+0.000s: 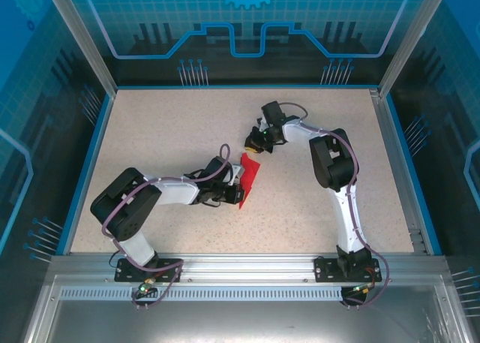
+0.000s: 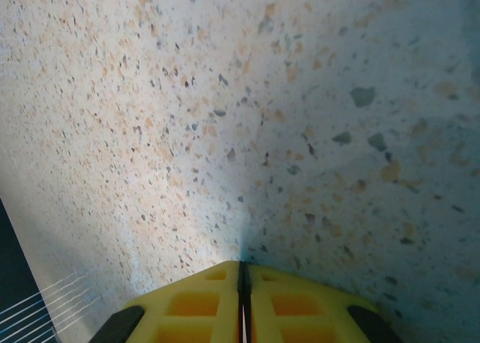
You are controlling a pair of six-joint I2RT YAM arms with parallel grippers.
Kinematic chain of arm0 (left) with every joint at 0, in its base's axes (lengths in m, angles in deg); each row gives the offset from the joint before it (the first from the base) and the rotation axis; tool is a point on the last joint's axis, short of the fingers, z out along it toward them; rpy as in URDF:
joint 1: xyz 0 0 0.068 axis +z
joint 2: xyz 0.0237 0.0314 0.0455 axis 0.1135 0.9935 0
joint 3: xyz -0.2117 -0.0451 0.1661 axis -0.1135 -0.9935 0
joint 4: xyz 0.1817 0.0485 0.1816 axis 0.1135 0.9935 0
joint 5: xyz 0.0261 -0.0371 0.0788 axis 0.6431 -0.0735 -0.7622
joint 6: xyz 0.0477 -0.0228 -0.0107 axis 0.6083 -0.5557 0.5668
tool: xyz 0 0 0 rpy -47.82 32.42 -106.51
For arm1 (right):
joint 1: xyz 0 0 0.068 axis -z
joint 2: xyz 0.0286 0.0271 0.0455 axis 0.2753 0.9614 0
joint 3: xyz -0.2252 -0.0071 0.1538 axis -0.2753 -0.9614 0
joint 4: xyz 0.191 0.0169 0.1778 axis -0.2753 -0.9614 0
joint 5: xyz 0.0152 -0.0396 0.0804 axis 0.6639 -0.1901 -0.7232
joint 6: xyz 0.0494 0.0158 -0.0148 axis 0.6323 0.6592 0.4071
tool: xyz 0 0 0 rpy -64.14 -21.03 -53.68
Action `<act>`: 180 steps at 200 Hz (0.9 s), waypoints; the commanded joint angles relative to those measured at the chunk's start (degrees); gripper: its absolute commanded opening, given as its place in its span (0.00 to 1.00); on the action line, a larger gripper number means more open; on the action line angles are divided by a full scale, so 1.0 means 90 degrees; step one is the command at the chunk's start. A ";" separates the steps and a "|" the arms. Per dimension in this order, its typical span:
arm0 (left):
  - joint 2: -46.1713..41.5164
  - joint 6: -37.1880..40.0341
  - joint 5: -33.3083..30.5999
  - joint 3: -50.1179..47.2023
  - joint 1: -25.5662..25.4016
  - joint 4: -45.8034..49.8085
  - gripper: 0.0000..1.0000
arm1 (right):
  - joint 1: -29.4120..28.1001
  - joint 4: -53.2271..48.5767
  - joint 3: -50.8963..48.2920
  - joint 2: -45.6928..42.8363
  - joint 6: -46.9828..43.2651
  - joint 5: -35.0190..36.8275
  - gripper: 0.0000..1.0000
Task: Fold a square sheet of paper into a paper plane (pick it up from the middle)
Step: Fold the wing for the fifth time at the center of the table.
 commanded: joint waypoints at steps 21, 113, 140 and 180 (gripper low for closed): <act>0.0237 -0.0013 0.0065 -0.0435 -0.0147 0.1804 0.00 | 0.0390 0.0306 -0.0185 -0.0339 -0.0256 0.0910 0.11; 0.0371 -0.0038 0.0149 -0.0364 -0.0141 0.1472 0.00 | -0.0422 0.2158 -0.3839 -0.2884 0.0724 -0.0757 0.11; 0.0308 -0.0032 0.0197 -0.0358 -0.0149 0.1494 0.00 | -0.0769 0.2392 -0.3896 -0.2679 0.0980 -0.0675 0.11; 0.0189 -0.0013 0.0201 -0.0432 -0.0149 0.1515 0.00 | -0.0964 0.2363 -0.3548 -0.2081 0.0993 -0.0532 0.11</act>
